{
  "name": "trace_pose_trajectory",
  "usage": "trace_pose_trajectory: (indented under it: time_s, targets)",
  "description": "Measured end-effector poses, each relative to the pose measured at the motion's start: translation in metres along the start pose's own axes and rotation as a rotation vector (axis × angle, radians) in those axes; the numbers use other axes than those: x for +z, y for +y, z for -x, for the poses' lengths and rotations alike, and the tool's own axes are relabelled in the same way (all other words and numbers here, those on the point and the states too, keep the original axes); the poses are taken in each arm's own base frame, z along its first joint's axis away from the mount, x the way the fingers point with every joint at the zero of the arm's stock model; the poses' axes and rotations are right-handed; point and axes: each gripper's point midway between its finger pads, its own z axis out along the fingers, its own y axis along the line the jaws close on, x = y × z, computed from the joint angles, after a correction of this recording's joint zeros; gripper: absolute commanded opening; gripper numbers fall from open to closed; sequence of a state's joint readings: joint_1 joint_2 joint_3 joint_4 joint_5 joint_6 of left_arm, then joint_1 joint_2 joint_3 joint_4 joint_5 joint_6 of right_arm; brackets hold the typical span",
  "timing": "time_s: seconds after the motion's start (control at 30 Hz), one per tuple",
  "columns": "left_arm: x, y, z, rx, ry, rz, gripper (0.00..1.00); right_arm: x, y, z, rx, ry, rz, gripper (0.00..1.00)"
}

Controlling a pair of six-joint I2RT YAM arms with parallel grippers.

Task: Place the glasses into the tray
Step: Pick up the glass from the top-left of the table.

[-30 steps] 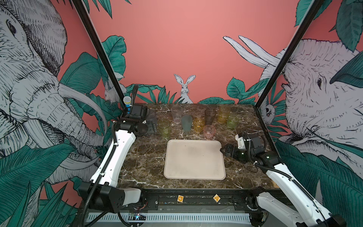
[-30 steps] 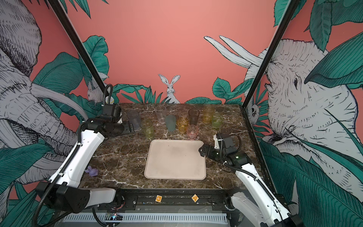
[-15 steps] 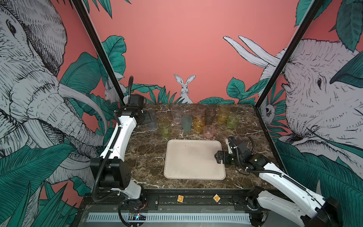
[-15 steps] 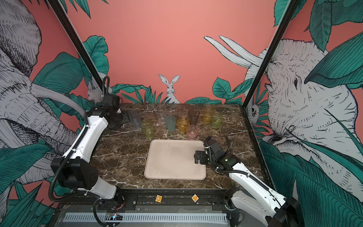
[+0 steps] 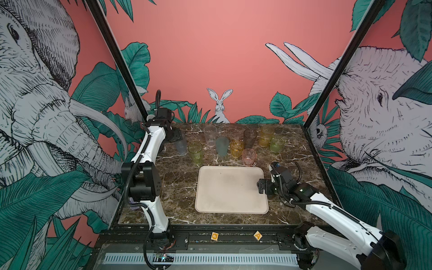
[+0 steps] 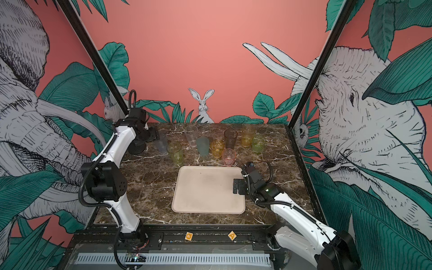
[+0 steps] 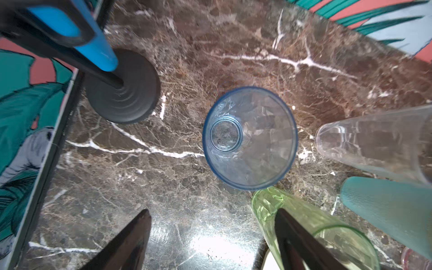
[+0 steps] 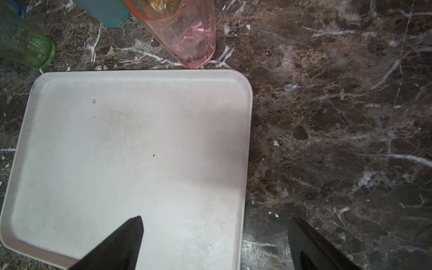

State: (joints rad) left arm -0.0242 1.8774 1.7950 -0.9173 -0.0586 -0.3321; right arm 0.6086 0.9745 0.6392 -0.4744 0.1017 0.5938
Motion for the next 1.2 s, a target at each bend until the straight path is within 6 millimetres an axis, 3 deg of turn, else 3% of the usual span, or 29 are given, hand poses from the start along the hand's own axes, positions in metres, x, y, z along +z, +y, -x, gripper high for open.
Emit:
trace_pose_trajectory:
  time_s: [0.4, 0.8, 1.2]
  targets:
    - [0.017, -0.001, 0.004, -0.002, 0.035, -0.003, 0.63, 0.005, -0.006, 0.016, -0.065, -0.069, -0.055, 0.99]
    - [0.040, 0.002, 0.014, -0.015, 0.064, 0.010, 0.36, 0.006, -0.003, 0.038, -0.083, -0.168, -0.063, 0.99]
    - [0.055, 0.003, 0.015, -0.021, 0.091, 0.009, 0.19, 0.023, -0.008, 0.028, -0.089, -0.144, -0.091, 0.99]
